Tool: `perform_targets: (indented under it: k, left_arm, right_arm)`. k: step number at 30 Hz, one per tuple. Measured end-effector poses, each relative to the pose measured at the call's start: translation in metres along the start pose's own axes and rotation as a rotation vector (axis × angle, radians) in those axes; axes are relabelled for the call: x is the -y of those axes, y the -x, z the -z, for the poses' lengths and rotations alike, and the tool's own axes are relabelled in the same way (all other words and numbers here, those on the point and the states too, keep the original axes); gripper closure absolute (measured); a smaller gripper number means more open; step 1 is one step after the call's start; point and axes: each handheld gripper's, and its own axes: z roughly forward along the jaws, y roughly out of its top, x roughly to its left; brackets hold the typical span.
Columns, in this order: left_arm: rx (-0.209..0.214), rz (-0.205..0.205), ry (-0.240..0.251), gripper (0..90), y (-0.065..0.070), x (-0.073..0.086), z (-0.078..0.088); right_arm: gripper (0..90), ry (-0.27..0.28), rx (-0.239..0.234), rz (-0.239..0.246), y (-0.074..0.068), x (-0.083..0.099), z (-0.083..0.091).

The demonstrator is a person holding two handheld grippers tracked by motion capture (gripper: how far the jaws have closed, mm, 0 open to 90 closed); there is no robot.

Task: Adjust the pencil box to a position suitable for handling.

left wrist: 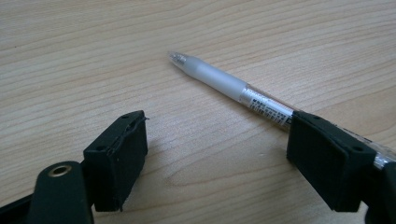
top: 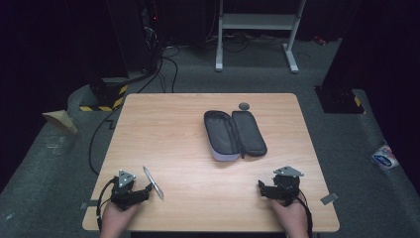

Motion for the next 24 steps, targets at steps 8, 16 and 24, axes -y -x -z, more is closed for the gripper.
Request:
perform_targets:
  k: [8, 16, 24]
  left_arm:
    - [-0.017, 0.018, 0.0, 20.2, 0.0006, -0.0025, -0.0029]
    - [-0.036, 0.032, 0.002, 23.4, 0.0007, 0.0016, 0.0022]
    - [-0.033, 0.03, 0.002, 24.1, 0.0, 0.0016, 0.0023]
  right_arm:
    - [7.5, 0.0, 0.0, 0.001, 0.0001, 0.0, 0.0]
    - [7.6, 0.001, -0.009, 0.011, -0.0004, 0.0, 0.0]
    - [7.7, 0.001, -0.01, 0.012, -0.0005, 0.0, 0.0001]
